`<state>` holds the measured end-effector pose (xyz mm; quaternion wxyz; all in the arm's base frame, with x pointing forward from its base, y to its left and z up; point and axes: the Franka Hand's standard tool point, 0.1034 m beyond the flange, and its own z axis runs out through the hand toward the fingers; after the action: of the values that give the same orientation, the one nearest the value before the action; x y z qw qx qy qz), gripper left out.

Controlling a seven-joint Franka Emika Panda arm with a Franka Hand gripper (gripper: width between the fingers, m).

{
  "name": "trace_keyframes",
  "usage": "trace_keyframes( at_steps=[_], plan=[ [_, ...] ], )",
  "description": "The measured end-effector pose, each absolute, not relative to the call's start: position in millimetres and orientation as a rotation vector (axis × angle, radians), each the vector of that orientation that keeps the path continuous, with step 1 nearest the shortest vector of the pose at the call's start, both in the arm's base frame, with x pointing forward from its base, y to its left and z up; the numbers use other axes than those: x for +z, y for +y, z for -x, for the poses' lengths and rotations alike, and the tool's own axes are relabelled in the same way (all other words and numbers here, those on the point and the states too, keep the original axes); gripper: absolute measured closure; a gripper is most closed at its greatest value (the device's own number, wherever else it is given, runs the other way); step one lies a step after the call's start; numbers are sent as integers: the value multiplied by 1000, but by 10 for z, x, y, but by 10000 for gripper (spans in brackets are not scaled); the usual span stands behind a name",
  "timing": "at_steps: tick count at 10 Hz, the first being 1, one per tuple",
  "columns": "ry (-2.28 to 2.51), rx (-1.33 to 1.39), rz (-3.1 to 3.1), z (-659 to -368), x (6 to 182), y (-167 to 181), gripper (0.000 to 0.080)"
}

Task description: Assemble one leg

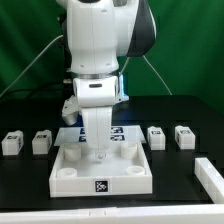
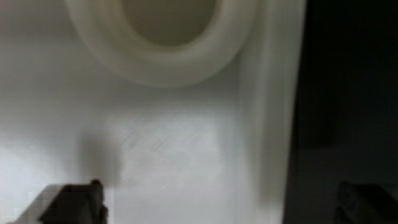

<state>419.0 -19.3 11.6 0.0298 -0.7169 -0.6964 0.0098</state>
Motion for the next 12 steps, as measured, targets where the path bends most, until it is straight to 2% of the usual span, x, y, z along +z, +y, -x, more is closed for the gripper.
trace_keyframes(
  at_steps=[2,3,4,5,12],
  plan=[
    [-2146,31,2211,-4187,115,-196,407],
    [-2146,31,2211,-4186,114,-197,407],
    [-2145,32,2211,-4183,112,-198,589],
    [-2145,32,2212,-4182,112,-199,718],
    [-2148,24,2216,-4198,120,-201,739]
  ],
)
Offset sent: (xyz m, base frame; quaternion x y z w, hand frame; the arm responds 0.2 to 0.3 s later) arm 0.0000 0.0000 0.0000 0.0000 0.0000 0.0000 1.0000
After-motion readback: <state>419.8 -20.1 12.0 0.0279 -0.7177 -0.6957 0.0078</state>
